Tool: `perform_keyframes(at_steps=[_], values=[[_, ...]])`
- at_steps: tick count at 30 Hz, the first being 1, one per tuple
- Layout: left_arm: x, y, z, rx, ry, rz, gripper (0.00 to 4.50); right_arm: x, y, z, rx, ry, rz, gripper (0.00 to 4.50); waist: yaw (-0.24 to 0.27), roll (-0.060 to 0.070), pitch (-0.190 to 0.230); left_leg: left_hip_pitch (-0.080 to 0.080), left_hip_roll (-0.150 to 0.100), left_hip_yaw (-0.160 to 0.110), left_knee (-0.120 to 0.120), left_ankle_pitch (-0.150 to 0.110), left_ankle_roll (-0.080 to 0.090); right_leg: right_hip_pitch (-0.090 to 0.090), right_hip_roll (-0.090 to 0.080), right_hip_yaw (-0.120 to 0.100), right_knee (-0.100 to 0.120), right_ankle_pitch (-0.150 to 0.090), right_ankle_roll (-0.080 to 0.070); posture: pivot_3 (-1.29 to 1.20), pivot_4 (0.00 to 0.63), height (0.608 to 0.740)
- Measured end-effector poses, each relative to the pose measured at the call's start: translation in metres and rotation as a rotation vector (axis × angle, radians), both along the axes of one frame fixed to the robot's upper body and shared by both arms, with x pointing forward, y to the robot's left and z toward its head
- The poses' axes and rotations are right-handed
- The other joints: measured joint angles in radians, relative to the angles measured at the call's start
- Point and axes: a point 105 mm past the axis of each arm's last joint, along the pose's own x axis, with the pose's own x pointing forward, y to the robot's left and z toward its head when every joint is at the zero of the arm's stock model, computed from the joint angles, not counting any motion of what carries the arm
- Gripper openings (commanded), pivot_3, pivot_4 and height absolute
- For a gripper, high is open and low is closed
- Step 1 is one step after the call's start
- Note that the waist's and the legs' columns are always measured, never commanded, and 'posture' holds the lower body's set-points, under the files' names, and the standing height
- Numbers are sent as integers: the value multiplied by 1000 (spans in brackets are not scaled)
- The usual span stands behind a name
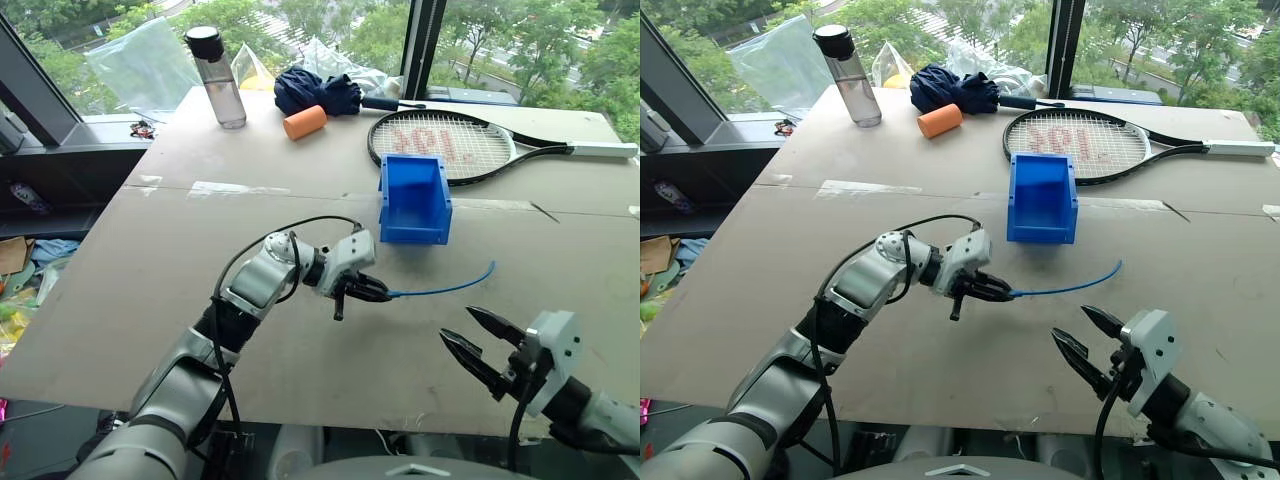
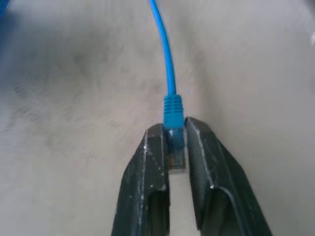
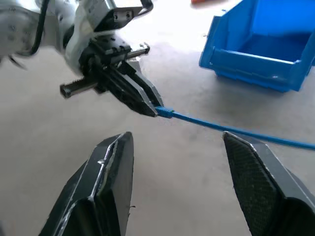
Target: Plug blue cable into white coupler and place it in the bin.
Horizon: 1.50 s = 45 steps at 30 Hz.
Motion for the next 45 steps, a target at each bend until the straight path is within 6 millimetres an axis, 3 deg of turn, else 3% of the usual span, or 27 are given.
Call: perform_keyframes(at_steps=[3,5,9,12,13,15,19,20,27,28,30,35,40,45], values=[[-11,5,41,-132,148,-16,65,10,16,12,263,46,22,2892,-3,1,0,1,-1,-2,0,0,0,1,0,0,0,0,1,0,150,740],[-19,7,53,-183,244,-28,65,18,25,27,387,25,45,2892,-6,2,0,2,-1,-2,0,0,0,1,0,1,0,-1,2,0,150,740],[-27,7,62,-212,326,-25,65,27,33,53,528,-8,81,2892,-2,2,0,1,-2,-4,0,0,0,1,0,-1,0,2,3,0,150,740],[-28,8,64,-218,335,-4,65,27,36,59,564,4,112,2892,-4,2,0,1,-2,-4,-1,0,0,1,0,0,0,2,2,0,150,740],[-28,7,65,-224,337,-4,0,27,39,61,567,12,132,2483,-4,2,0,2,-2,-4,-1,0,0,1,0,0,0,2,2,0,150,740],[-30,5,67,-231,343,-7,0,26,41,62,565,22,159,2105,-4,2,0,2,-2,-4,-1,0,0,1,0,0,0,2,1,0,150,740],[-31,3,68,-242,355,-7,0,27,43,62,559,35,188,254,-4,2,0,2,-3,-4,-1,0,0,1,0,0,0,1,1,0,150,740],[-31,4,69,-248,355,-7,0,27,42,64,565,34,192,31,-4,2,0,2,-3,-4,-1,0,0,1,0,1,0,1,1,0,150,740],[-31,3,72,-254,327,0,0,29,40,66,573,37,181,31,-3,2,0,2,-3,-3,-1,0,0,1,0,1,0,1,1,0,150,740],[-30,2,72,-258,315,2,1052,29,39,66,577,37,179,0,-4,2,0,2,-3,-3,-1,0,0,1,0,1,0,1,1,0,150,740],[-28,3,72,-254,299,20,1820,28,39,68,584,33,183,0,-4,2,0,2,-3,-3,-1,0,0,1,0,1,0,1,0,0,150,740],[-20,14,71,-235,169,126,4399,27,36,71,599,34,193,0,-6,2,0,2,-3,-3,-2,0,0,1,0,2,0,1,0,0,150,740],[-16,41,65,-188,16,261,4462,29,21,71,592,30,137,0,-4,3,1,3,-2,-2,-3,0,0,1,0,3,-1,1,-1,0,150,740],[12,81,39,-66,-252,529,4462,28,7,69,558,25,99,0,2,3,1,3,-3,-1,-3,0,0,1,-1,4,-1,1,-1,0,150,740]])
